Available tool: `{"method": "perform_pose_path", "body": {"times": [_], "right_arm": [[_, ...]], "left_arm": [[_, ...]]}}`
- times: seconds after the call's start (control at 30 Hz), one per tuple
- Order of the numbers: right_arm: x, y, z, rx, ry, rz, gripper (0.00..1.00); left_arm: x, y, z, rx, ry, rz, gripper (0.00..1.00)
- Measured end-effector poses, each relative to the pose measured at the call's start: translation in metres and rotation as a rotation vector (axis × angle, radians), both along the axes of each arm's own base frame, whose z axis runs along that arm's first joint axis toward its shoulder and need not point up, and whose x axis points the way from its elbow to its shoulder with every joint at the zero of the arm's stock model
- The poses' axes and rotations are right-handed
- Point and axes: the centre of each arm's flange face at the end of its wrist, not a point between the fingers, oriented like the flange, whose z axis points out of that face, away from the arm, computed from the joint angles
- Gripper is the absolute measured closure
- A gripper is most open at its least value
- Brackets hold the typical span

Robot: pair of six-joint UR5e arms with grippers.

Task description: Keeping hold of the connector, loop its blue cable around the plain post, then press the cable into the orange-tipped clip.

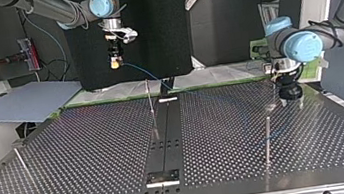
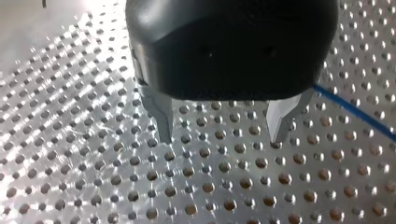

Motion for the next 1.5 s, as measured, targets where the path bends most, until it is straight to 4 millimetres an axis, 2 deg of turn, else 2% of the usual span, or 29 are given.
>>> {"method": "perform_pose_path", "body": {"times": [0.37, 0.63, 1.07, 1.2, 1.5], "right_arm": [[0.0, 0.0, 0.0, -0.003, -0.002, 0.0, 1.0], [0.0, -0.001, 0.001, -0.005, -0.004, 0.0, 1.0], [0.002, -0.001, 0.002, -0.011, -0.016, 0.007, 1.0], [0.002, -0.001, 0.002, -0.012, -0.019, 0.009, 1.0], [0.003, -0.002, 0.002, -0.011, -0.028, 0.015, 1.0]], "left_arm": [[-0.024, -0.018, 0.002, 0.01, 0.059, -0.099, 0.0], [-0.037, -0.023, 0.027, 0.023, 0.039, -0.117, 0.0], [-0.061, -0.03, 0.05, 0.086, 0.072, -0.142, 0.0], [-0.066, -0.031, 0.068, 0.109, 0.06, -0.162, 0.0], [-0.075, -0.03, 0.138, 0.206, -0.003, -0.115, 0.0]]}}
